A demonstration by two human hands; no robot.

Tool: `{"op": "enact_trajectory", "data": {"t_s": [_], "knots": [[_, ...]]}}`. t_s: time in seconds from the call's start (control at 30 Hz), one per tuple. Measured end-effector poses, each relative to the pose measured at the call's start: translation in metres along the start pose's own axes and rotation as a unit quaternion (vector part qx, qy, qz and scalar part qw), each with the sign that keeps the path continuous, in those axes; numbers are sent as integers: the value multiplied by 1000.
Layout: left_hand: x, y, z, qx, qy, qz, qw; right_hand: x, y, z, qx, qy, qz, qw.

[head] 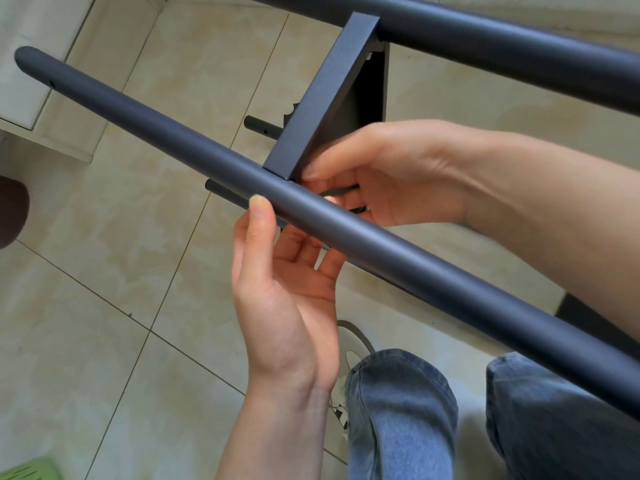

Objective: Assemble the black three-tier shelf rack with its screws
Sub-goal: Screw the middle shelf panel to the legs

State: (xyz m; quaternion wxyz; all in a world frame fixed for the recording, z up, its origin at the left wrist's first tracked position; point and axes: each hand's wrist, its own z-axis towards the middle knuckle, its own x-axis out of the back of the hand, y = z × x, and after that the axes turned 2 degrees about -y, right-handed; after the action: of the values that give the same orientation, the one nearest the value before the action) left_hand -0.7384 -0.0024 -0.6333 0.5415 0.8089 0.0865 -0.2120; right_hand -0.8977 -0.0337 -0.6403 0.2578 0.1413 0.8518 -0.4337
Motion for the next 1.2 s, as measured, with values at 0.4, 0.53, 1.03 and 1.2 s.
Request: {"op": "enact_trajectory", "data": {"t_s": [0.4,0.53,1.03,1.2], "knots": [[1,-1,0,1,-2,3,1000,-2,-1,-3,-11,6,-3,1000],[1,-1,0,0,-3,-1,1000,-4,-1,-2,-17,13,-10,1000],[0,0,0,-1,-3,5,1000,-3,1,-1,-15,1,1,1000],[-1,0,0,2,3,3,1000,-5,4,2,-25,21,-15,999]]}}
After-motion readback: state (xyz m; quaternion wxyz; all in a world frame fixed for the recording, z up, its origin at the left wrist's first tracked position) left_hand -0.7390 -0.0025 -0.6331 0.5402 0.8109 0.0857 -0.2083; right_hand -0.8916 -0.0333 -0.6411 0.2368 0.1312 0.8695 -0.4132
